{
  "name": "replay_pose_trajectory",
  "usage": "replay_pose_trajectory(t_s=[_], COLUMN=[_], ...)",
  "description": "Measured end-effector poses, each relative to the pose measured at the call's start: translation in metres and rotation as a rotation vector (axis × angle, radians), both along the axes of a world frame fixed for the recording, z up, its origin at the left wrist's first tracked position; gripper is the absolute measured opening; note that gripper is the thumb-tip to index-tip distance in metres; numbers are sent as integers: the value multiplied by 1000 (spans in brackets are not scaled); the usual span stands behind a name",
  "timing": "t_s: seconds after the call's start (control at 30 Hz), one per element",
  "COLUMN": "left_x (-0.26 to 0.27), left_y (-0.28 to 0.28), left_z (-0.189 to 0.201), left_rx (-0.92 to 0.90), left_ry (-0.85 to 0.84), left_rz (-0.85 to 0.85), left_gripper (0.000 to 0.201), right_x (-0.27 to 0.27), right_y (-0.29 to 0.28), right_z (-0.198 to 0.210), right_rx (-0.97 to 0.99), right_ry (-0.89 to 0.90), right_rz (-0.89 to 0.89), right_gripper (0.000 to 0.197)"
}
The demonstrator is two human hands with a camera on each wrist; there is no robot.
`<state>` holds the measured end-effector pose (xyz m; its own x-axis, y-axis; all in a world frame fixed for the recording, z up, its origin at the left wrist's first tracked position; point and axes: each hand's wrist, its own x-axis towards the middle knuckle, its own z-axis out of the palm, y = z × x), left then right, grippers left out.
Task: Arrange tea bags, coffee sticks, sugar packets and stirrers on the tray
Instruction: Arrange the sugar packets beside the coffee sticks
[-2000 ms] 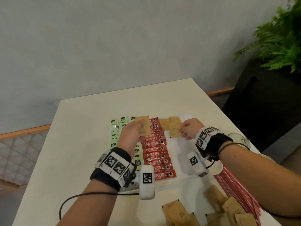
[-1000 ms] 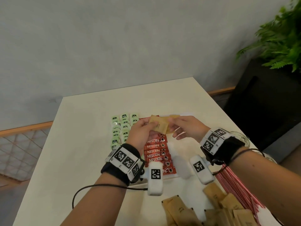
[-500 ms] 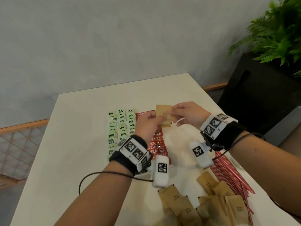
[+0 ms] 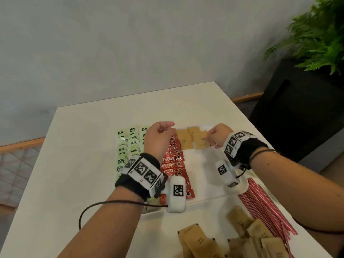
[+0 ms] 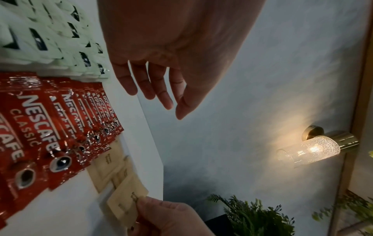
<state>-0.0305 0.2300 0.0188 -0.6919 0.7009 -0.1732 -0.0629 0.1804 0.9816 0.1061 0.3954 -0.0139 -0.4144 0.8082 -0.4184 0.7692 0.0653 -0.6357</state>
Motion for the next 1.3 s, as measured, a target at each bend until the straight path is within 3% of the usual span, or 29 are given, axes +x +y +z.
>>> replay_pose_trajectory(t_s=[0.33, 0.53, 0.67, 0.83, 1.0, 1.1, 1.2, 1.3], left_x=[-2, 5, 21, 57, 87, 102, 115, 126], left_y=[-10, -20, -38, -80, -117, -129, -135, -139], left_z=[-11, 7, 24, 22, -17, -32, -40, -47], left_rx=[-13, -17, -29, -140, -536, -704, -863, -937], left_ry=[-53, 20, 153, 320, 680, 796, 862, 891], left_rz=[-33, -60, -195, -512, -877, -839, -786, -739], left_gripper=[14, 16, 14, 14, 39, 64, 91, 99], right_x=[-11, -6, 18, 78, 141, 169, 190, 197], right_y=[11, 2, -25, -93, -154, -172, -185, -195], right_z=[-26, -5, 38, 65, 34, 14, 4, -8], right_rx=[74, 114, 171, 130, 21, 84, 102, 167], right_ry=[-41, -14, 185, 287, 158, -23, -52, -174], right_rz=[14, -13, -44, 82, 232, 355, 405, 477], right_gripper=[19, 18, 26, 21, 24, 27, 35, 38])
